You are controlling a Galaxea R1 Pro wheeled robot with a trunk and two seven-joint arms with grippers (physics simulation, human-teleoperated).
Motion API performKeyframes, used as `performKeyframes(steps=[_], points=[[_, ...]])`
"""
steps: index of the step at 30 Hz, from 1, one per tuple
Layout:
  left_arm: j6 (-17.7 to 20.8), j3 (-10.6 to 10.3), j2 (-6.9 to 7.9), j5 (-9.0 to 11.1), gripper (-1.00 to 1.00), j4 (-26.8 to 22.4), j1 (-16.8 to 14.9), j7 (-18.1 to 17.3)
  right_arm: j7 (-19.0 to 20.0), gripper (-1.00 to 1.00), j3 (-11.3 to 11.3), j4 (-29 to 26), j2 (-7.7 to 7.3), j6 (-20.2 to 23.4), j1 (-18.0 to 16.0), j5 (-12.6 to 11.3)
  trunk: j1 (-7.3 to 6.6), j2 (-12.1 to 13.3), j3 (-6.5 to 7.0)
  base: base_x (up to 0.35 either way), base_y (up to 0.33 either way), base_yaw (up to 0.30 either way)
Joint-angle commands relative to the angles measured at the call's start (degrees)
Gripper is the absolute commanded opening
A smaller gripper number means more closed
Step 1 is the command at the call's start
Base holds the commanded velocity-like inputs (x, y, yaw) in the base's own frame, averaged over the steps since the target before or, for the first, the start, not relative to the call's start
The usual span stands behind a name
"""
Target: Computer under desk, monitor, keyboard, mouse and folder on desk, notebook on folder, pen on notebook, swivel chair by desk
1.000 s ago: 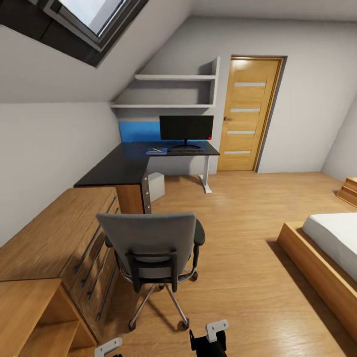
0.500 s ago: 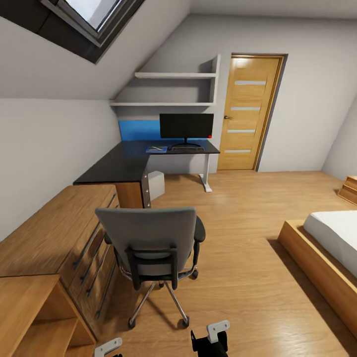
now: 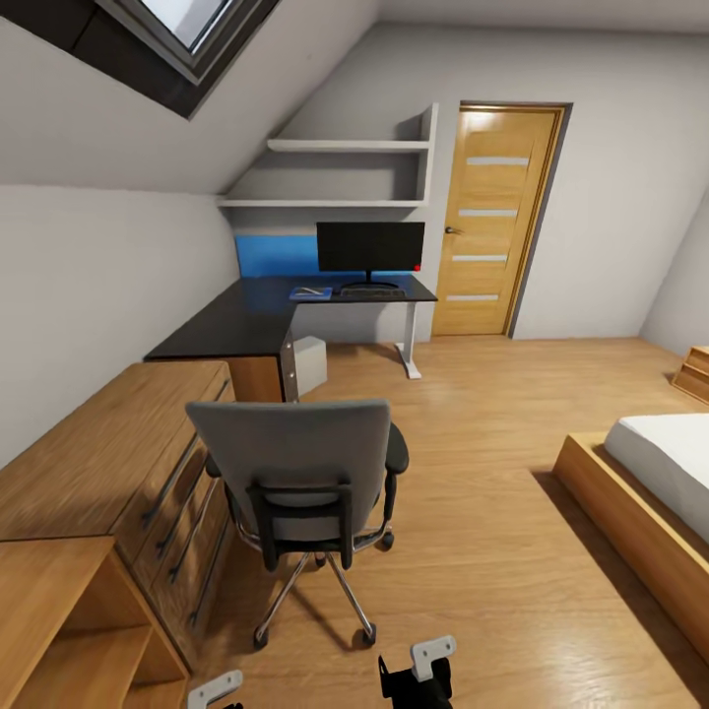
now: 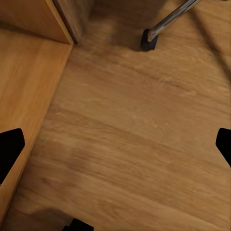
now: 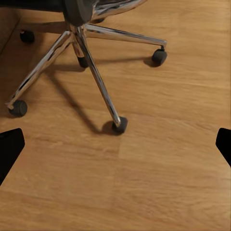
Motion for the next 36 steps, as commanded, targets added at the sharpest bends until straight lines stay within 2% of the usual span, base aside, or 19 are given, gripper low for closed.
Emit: performKeyframes(steps=[1, 16, 31, 36], points=[[-0.2, -0.5, 0.05, 0.5, 1.0, -0.1, 0.0, 0.3, -0.3, 1.0, 0.5, 0.0, 0.05, -0.1, 0.0, -0.3, 0.22, -0.4, -0.24, 0.0, 0.0, 0.0], [-0.2, -0.5, 0.05, 0.5, 1.0, -0.1, 0.0, 0.3, -0.4, 1.0, 0.5, 0.0, 0.17, -0.1, -0.1, -0.4, 3.52, -6.5, -2.93, 0.0, 0.0, 0.013], [-0.3, -0.5, -0.03, 0.6, 1.0, -0.1, 0.0, 0.3, -0.4, 1.0, 0.5, 0.0, 0.19, -0.1, 0.0, -0.7, 6.81, -12.5, -5.82, 0.0, 0.0, 0.22], [-0.3, -0.6, -0.11, 0.6, 1.0, -0.1, 0.0, 0.3, -0.4, 1.0, 0.5, 0.0, 0.09, -0.1, -0.1, -0.7, 7.91, -14.5, -6.76, 0.0, 0.0, 0.076]])
